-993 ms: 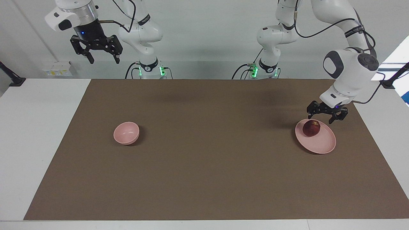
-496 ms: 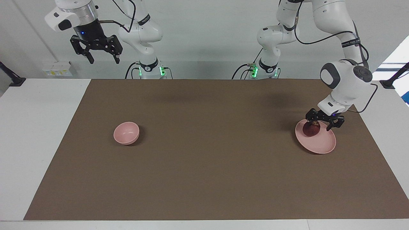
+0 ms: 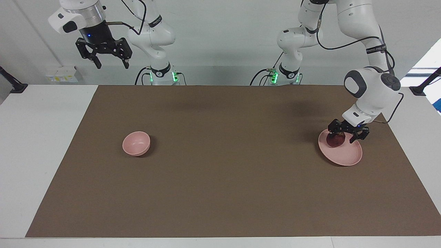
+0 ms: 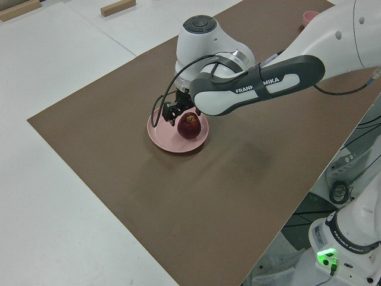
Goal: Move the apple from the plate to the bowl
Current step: 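Reach the left gripper into the pink plate and grasp the apple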
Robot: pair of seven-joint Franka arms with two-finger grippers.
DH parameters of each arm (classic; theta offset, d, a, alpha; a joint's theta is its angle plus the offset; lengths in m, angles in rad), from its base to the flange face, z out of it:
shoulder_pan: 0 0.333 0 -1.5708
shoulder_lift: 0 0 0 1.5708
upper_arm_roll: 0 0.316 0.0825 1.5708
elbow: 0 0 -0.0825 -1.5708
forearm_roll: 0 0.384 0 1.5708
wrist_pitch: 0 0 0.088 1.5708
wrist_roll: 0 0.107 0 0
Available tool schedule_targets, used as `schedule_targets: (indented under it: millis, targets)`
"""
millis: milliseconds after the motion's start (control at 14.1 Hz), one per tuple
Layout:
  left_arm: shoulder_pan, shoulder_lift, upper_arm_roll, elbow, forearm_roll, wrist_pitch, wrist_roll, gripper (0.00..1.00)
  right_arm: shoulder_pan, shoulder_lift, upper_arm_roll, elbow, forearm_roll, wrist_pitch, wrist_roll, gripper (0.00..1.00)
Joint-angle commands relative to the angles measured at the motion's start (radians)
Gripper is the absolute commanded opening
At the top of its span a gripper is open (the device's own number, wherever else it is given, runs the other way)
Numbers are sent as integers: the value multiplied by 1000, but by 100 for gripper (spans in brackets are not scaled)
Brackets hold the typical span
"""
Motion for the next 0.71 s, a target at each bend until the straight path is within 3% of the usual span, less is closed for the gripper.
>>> schedule_targets:
  millis: [0,71,213,284,355,426,638]
  targets:
    - [13,-7,-6,-26,-21,29,23,75,-14,1,4,-2,-2,1,-32,100]
    - [13,-7,-6,-26,-21,29,23,68,-14,1,4,-2,-2,1,-32,100]
    - [11,-7,-6,-26,-21,30,23,68,-14,1,4,-2,-2,1,-32,100]
    - [11,-7,-6,-24,-21,29,25,58,-12,1,4,-2,-2,1,-32,100]
    - [10,-4,-6,-15,-21,29,26,39,-12,1,4,-2,-2,2,-34,100]
    - [4,-3,-6,-14,-20,32,34,29,-12,1,4,-2,1,2,-34,100]
    - [1,-10,-6,-8,-20,27,45,19,-12,1,4,-3,12,2,-32,100]
